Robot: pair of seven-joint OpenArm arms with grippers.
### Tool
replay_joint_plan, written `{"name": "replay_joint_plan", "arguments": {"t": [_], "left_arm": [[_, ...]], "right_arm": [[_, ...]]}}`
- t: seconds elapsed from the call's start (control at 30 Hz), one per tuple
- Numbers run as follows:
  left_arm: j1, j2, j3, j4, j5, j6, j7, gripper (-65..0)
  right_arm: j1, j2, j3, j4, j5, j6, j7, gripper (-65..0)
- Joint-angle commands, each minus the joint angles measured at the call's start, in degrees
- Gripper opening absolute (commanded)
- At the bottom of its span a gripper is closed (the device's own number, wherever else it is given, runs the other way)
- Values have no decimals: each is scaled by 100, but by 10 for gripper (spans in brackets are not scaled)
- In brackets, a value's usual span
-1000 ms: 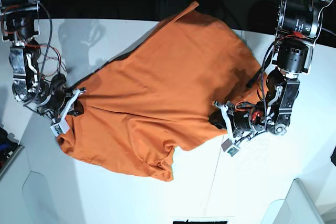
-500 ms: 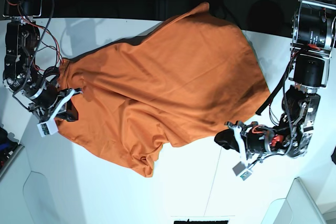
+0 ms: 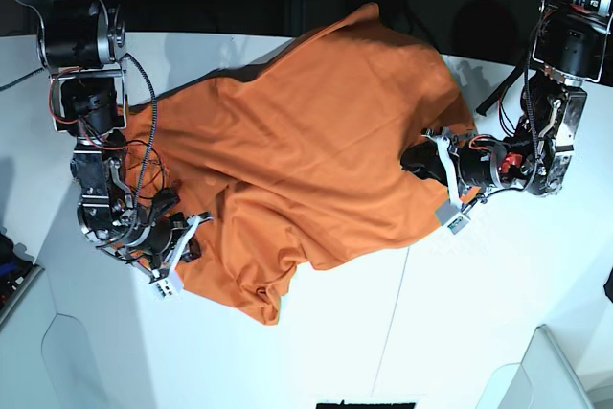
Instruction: Layout the t-shirt on the table in an organized manner, then fold the t-shirt properly
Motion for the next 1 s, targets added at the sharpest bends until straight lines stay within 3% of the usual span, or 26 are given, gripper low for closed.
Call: {"name": "replay_joint_plan", "arguments": {"t": [0.0,0.1,0.2,0.33,0.53,0.67,0.9,0.97], "left_arm": [[26,-72,9,-107,645,122,153,-486],[-26,-70,9,-323,1307,149,-396,-486],[-205,-68,9,-575,1613,444,-765,-486],[-686,-63,9,-1198,1902,439,-1161,-486],[-1484,131,15,-1832,2299,264,-1609,-486],[-1974,251,251,-1976,2511,264,-1781,-486],[-2330,70,1279,-1971,2940,284,-2328,-486],[-2378,72,1331,-1904,2811,542,-2240,-486]], "right_arm": [[219,83,-55,20,7,-46,114,-650],[81,372,-140,11,55,-44,101,-650],[-149,800,-140,37,426,-44,72,-650],[-520,1119,-136,343,887,-37,-20,-650],[-1322,1209,61,1486,1401,-42,-841,-650],[-1985,1207,557,2267,1589,-39,-905,-650],[-2673,1209,1176,3062,1926,-37,-920,-650],[-2601,1209,1259,3062,1969,-39,-914,-650]]}}
